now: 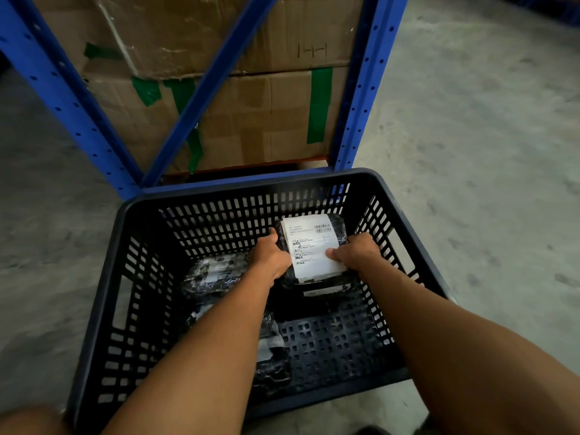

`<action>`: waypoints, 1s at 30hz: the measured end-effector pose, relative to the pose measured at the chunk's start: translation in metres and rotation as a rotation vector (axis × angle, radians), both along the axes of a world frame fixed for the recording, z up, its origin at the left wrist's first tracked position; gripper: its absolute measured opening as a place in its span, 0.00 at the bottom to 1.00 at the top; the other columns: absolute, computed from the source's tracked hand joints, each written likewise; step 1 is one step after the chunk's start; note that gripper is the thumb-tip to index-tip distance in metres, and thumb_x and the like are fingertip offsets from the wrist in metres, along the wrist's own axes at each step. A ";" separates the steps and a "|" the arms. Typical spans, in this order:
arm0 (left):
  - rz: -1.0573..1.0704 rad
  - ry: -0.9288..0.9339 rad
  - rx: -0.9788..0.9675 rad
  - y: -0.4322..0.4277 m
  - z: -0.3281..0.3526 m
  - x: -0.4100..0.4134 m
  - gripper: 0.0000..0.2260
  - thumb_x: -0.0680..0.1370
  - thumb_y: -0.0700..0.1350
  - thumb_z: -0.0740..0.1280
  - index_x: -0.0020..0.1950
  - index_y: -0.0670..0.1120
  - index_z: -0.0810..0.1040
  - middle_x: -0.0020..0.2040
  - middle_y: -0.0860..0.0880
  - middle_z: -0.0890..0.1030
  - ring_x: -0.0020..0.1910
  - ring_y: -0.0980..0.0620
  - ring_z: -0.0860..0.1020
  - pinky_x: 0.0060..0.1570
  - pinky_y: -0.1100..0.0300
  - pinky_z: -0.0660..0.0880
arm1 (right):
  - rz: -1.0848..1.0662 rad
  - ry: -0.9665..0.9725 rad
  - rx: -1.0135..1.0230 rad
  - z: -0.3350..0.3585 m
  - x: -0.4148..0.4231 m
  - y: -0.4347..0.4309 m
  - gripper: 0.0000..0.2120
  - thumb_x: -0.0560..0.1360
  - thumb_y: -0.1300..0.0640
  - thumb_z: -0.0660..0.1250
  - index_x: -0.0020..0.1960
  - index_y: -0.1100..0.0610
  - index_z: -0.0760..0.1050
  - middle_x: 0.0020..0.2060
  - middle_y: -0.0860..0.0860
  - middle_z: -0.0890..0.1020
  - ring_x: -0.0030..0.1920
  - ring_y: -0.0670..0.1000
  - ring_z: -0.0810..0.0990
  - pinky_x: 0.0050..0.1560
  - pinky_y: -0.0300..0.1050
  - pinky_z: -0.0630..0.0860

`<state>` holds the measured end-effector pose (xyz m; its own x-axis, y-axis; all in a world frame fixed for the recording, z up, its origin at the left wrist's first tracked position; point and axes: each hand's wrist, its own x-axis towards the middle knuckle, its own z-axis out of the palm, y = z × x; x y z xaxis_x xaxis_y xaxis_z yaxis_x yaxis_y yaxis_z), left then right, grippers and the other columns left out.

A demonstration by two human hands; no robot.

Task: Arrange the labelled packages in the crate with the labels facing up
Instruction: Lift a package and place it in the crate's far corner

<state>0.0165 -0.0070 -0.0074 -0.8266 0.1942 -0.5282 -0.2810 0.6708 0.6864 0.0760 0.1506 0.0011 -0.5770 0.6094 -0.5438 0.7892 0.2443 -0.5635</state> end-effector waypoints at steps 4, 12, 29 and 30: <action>-0.076 0.121 -0.155 -0.005 0.016 0.008 0.33 0.78 0.37 0.70 0.80 0.45 0.61 0.75 0.43 0.71 0.72 0.43 0.71 0.69 0.56 0.69 | 0.075 -0.087 0.238 0.013 0.003 -0.019 0.27 0.71 0.53 0.75 0.65 0.61 0.70 0.62 0.62 0.76 0.62 0.63 0.76 0.61 0.57 0.76; 0.273 0.234 -0.299 -0.083 0.041 -0.017 0.16 0.79 0.37 0.67 0.67 0.41 0.76 0.65 0.40 0.78 0.64 0.40 0.77 0.56 0.54 0.75 | 0.304 0.178 0.399 0.050 -0.023 -0.101 0.04 0.73 0.60 0.64 0.41 0.61 0.74 0.48 0.61 0.83 0.42 0.60 0.78 0.40 0.46 0.72; 0.177 -0.472 -0.140 -0.156 -0.027 0.036 0.37 0.82 0.59 0.60 0.83 0.45 0.48 0.82 0.41 0.52 0.79 0.37 0.57 0.75 0.42 0.61 | 0.643 -0.444 -0.105 -0.042 -0.001 -0.175 0.38 0.82 0.38 0.48 0.78 0.65 0.43 0.78 0.64 0.49 0.78 0.62 0.49 0.77 0.52 0.49; 0.140 -0.477 -0.158 -0.157 -0.027 0.036 0.34 0.82 0.58 0.60 0.82 0.44 0.52 0.81 0.40 0.55 0.78 0.37 0.59 0.74 0.43 0.63 | 0.620 -0.442 -0.114 -0.042 -0.001 -0.174 0.38 0.81 0.38 0.49 0.78 0.65 0.44 0.78 0.64 0.50 0.78 0.62 0.51 0.77 0.53 0.51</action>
<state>0.0525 -0.1640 -0.0343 -0.4992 -0.0137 -0.8664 -0.6326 0.6891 0.3536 0.0755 -0.0237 -0.0405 -0.5089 0.1717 -0.8435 0.6846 0.6748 -0.2757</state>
